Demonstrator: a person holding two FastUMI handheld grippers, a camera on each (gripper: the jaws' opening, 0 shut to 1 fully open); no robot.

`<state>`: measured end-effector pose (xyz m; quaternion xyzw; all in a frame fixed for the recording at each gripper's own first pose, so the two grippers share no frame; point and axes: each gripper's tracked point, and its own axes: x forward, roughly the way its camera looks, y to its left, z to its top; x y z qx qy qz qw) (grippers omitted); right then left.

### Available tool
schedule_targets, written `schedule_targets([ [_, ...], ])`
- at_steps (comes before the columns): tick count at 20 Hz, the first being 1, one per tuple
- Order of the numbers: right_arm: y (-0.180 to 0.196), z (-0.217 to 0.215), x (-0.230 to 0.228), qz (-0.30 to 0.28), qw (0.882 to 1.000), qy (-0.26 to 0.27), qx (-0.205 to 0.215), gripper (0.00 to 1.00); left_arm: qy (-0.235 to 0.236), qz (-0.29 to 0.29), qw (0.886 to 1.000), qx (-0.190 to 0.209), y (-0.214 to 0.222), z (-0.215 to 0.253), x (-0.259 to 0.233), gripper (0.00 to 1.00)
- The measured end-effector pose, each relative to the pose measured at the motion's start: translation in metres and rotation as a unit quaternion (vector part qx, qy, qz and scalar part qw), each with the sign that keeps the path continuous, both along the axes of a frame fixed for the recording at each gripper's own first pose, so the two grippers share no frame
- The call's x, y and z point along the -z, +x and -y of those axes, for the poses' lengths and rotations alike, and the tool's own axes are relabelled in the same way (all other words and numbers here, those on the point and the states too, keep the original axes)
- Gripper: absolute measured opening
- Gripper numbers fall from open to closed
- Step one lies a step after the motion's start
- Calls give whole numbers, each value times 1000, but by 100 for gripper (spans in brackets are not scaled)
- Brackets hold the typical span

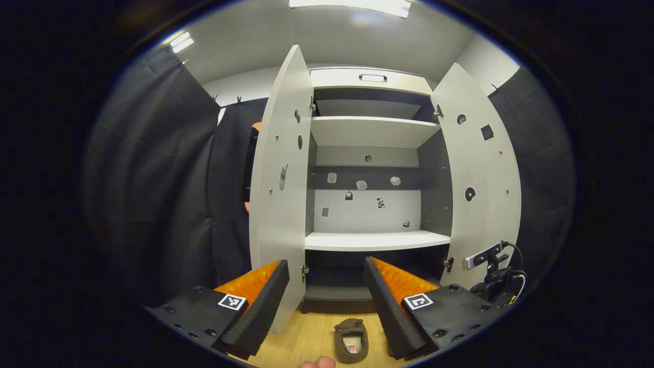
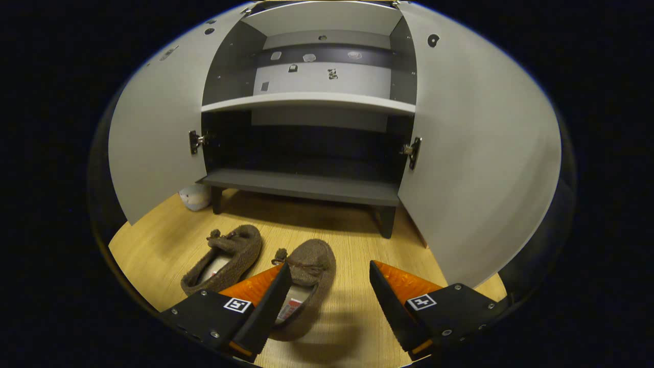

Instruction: Grab one shoe with the right hand and put it into the shoe cabinet, grab the other shoe with the left hand and put it into the shoe cabinet; then close the right door with the right hand and the left door with the left hand.

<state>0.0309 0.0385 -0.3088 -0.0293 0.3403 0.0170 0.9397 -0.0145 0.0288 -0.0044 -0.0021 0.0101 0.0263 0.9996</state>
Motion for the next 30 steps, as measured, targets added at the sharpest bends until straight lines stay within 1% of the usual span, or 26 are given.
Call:
schedule_targets([
  [2, -4, 4, 26, -33, 999, -6, 10, 95, -3, -3, 1000, -4, 0, -4, 2, 96],
  [4, -14, 10, 51, -77, 997, -12, 27, 95, -4, -6, 1000, -7, -2, -7, 4, 96],
  [5, -15, 9, 59, -90, 995, -6, 32, 95, -3, -6, 1000, -9, 0, -9, 4, 94],
  [6, -12, 9, 63, -94, 995, 3, 39, 95, -3, -7, 1000, -11, 0, -11, 4, 94],
  [7, -9, 11, 65, -96, 994, 4, 46, 95, -3, -7, 1000, -12, 1, -12, 5, 96],
  [8, -4, 13, 71, -98, 994, 0, 52, 94, -3, -7, 1000, -12, 1, -12, 5, 94],
  [9, -1, 14, 78, -105, 993, -2, 54, 94, -2, -8, 1000, -13, 2, -13, 6, 96],
  [10, 2, 13, 85, -114, 992, -2, 55, 94, -1, -10, 1000, -13, 2, -13, 6, 96],
  [11, 4, 13, 92, -122, 991, -1, 54, 93, 1, -12, 1000, -12, 3, -13, 7, 94],
  [13, 12, 11, 102, -124, 991, 4, 48, 89, 4, -11, 1000, -12, 2, -13, 6, 99],
  [14, 14, 7, 103, -124, 991, 11, 40, 83, 5, -11, 1000, -12, 2, -13, 6, 99],
  [15, 16, 4, 104, -121, 992, 14, 33, 81, 7, -11, 1000, -13, 2, -13, 6, 93],
  [16, 17, 2, 105, -118, 993, 13, 27, 71, 8, -12, 1000, -13, 2, -12, 5, 96],
  [17, 18, 0, 105, -114, 993, 14, 19, 68, 7, -12, 1000, -13, 2, -11, 6, 96],
  [18, 18, -4, 106, -112, 994, 14, 9, 61, 6, -14, 1000, -13, 1, -10, 7, 94],
  [19, 17, -7, 105, -110, 994, 16, 2, 55, 5, -15, 1000, -12, 1, -9, 8, 94],
  [20, 16, -9, 106, -110, 994, 16, 1, 43, 6, -15, 1000, -12, 1, -9, 8, 96],
  [22, 17, -10, 105, -103, 995, 12, -1, 30, 7, -14, 1000, -12, -1, -8, 8, 96],
  [23, 18, -10, 105, -101, 995, 11, -3, 29, 5, -14, 1000, -12, -1, -7, 8, 96],
  [25, 19, -11, 103, -99, 995, 16, -21, 25, 0, -13, 1000, -11, -2, -5, 8, 96],
  [27, 17, -13, 104, -96, 995, 16, -28, 15, 0, -11, 1000, -10, -2, -4, 7, 96],
  [28, 17, -14, 103, -96, 995, 20, -32, 7, 1, -7, 1000, -11, -3, -4, 5, 96],
  [29, 15, -14, 102, -99, 994, 23, -30, 6, 1, -5, 1000, -12, -3, -4, 4, 93],
  [30, 14, -10, 99, -98, 995, 21, -24, 4, -1, -3, 1000, -13, -3, -4, 3, 96],
])
